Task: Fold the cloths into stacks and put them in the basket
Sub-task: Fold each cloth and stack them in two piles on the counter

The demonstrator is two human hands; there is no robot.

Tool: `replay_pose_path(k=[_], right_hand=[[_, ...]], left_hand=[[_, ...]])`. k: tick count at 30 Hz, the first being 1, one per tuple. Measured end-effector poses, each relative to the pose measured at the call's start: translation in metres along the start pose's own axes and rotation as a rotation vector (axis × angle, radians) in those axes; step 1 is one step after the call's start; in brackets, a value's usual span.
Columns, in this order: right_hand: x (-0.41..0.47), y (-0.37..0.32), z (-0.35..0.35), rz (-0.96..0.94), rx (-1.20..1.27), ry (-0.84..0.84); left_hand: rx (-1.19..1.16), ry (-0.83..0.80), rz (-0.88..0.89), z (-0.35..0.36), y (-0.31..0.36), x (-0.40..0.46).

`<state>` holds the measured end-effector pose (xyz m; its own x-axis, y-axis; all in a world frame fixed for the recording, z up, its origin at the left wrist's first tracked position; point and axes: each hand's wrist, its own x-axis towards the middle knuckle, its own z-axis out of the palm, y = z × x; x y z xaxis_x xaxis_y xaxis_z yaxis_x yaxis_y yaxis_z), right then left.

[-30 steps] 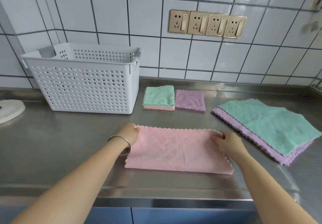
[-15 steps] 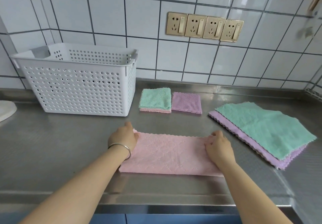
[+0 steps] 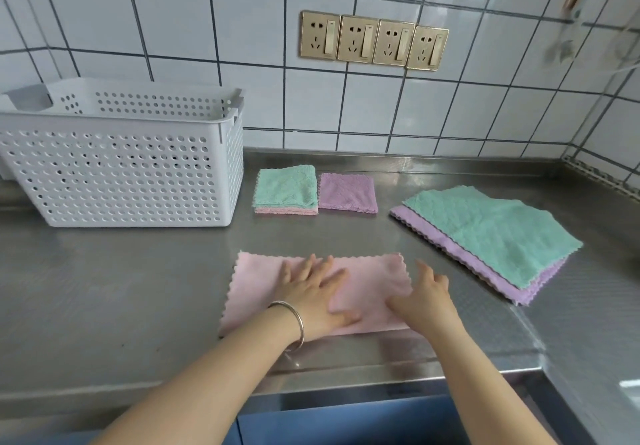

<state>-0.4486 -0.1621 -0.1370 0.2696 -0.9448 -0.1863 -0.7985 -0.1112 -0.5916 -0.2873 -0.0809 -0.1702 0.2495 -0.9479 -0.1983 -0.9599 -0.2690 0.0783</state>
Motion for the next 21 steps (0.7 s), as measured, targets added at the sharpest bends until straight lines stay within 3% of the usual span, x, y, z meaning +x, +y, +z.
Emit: replay_pose_path(k=[5,8,10,12,14,16,17,21], right_hand=[[-0.005,0.004,0.0,0.05,0.043,0.001],[-0.012,0.005,0.008,-0.026,0.18,0.185],[-0.02,0.001,0.019,-0.182,0.152,0.384],[-0.029,-0.01,0.031,-0.378,0.106,0.548],[-0.035,-0.023,0.043,-0.605,0.076,0.638],[-0.041,-0.037,0.052,-0.821,0.05,0.627],[-0.043,-0.043,0.057,-0.925,0.043,0.589],[-0.053,-0.053,0.072,-1.162,0.063,0.465]], left_hand=[[-0.006,0.02,0.01,0.0,0.0,0.001],[-0.055,-0.03,-0.011,-0.005,0.001,0.002],[-0.206,-0.05,-0.015,-0.018,0.003,-0.001],[-0.561,-0.001,-0.03,-0.034,0.008,-0.003],[-1.108,0.044,-0.15,-0.049,0.011,-0.004],[-1.53,0.035,-0.305,-0.057,0.003,-0.005],[-1.63,0.032,-0.349,-0.058,-0.002,-0.006],[-1.364,0.199,-0.429,-0.057,-0.028,-0.013]])
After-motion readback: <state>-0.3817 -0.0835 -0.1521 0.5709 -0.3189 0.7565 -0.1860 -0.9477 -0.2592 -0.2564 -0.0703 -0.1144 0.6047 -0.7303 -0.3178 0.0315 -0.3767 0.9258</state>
